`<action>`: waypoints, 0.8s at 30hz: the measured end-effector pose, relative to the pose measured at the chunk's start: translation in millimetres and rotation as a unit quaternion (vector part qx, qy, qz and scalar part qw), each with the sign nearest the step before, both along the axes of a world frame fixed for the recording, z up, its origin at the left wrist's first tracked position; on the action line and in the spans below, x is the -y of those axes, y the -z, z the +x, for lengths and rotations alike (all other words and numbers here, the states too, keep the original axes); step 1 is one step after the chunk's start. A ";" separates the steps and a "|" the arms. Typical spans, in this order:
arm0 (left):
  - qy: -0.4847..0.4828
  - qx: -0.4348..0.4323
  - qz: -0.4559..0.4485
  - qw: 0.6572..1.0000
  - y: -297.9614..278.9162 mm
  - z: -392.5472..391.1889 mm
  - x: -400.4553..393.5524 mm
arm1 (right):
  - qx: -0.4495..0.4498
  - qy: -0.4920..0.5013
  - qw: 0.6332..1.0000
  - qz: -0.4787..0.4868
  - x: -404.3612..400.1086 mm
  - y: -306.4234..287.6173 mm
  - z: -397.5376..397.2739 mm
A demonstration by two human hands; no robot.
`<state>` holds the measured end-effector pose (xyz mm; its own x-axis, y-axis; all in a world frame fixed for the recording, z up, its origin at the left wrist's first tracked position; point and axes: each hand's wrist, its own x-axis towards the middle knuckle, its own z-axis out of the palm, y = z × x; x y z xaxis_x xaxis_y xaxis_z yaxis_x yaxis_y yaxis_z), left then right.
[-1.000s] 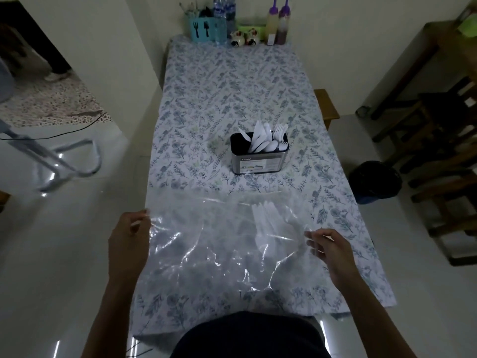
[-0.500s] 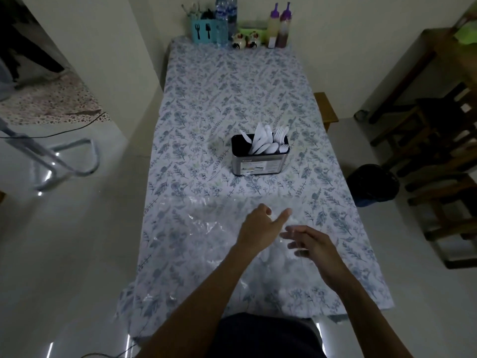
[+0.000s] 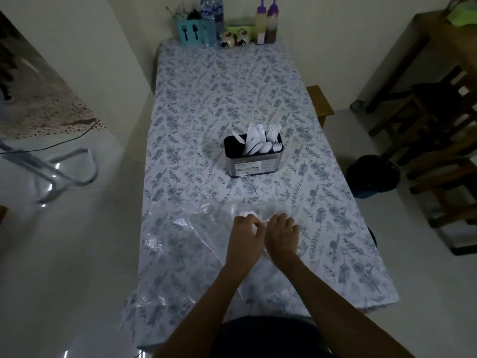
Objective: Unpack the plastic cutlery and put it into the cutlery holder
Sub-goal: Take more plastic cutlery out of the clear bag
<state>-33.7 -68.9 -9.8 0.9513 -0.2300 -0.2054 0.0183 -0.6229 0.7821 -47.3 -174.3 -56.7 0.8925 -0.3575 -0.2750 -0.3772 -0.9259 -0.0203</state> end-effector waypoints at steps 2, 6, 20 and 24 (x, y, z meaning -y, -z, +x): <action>-0.005 0.001 0.003 1.000 2.3 -1.2 -4.7 | -0.036 -0.018 0.999 -0.027 -8.7 4.4 -0.4; -0.007 0.005 0.003 1.000 9.4 -3.2 -7.7 | -0.069 -0.055 0.994 -0.064 -23.6 11.7 -4.2; -0.060 -0.057 -0.011 0.996 30.4 5.1 -19.8 | -0.071 -0.118 0.989 0.047 -6.5 13.0 -7.6; -0.094 -0.131 0.087 0.983 57.6 0.0 -44.2 | -0.100 -0.092 0.989 0.049 12.4 -5.4 -18.3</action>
<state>-33.7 -24.8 -67.4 0.8831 0.0059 -0.4691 0.3326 -0.7129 0.6174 -65.6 -186.7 -51.3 0.8640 -0.1570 -0.4784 -0.2076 -0.9767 -0.0543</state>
